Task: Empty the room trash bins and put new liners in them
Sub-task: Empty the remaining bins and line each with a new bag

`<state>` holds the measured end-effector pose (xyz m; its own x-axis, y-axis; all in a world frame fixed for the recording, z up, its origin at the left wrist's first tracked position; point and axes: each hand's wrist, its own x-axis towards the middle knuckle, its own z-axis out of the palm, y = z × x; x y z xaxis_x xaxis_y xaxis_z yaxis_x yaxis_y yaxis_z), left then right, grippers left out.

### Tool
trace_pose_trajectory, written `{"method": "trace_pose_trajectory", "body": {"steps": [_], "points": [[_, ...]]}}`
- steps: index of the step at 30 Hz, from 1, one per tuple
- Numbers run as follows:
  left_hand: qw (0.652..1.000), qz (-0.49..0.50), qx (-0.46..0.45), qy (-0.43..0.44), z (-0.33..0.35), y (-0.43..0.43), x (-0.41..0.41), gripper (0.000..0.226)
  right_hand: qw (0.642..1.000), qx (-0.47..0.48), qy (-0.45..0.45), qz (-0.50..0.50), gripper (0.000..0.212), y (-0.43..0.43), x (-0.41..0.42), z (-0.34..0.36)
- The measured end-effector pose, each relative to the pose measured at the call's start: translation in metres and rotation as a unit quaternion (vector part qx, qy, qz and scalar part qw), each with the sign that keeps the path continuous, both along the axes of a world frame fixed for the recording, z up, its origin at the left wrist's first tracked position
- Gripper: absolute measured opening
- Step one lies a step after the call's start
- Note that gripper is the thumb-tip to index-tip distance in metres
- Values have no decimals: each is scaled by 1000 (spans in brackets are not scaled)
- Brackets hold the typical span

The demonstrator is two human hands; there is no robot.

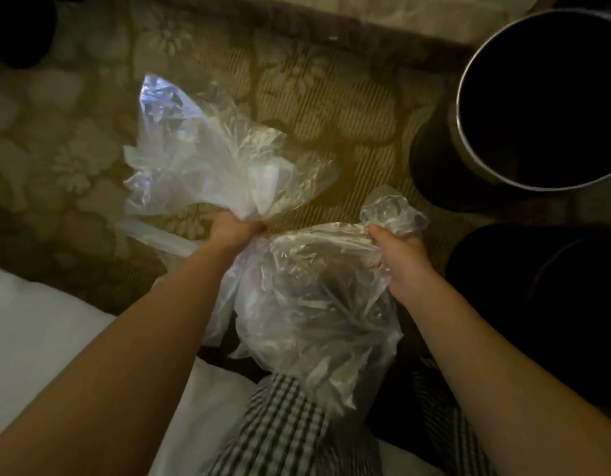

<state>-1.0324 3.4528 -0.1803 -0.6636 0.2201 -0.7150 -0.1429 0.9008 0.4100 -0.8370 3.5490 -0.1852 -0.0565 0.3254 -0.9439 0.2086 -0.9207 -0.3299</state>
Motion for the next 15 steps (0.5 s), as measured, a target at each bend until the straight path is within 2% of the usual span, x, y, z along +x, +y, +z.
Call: {"method": "trace_pose_trajectory", "body": {"steps": [2, 8, 12, 15], "points": [[999, -22, -26, -3, -22, -4, -5, 39, 1000, 8, -3, -6, 47, 0, -2, -17], [997, -58, -59, -5, -64, -17, -18, 58, 999, 13, 20, -23, 35, -4, -7, -41], [997, -48, -62, -17, -60, -23, -11, 68, 1000, 14, 22, -15, 30, -14, -10, -30], [998, -44, -46, -29, -40, -22, -2, 59, 999, 19, 29, -15, 30, -11, -11, -8]]}}
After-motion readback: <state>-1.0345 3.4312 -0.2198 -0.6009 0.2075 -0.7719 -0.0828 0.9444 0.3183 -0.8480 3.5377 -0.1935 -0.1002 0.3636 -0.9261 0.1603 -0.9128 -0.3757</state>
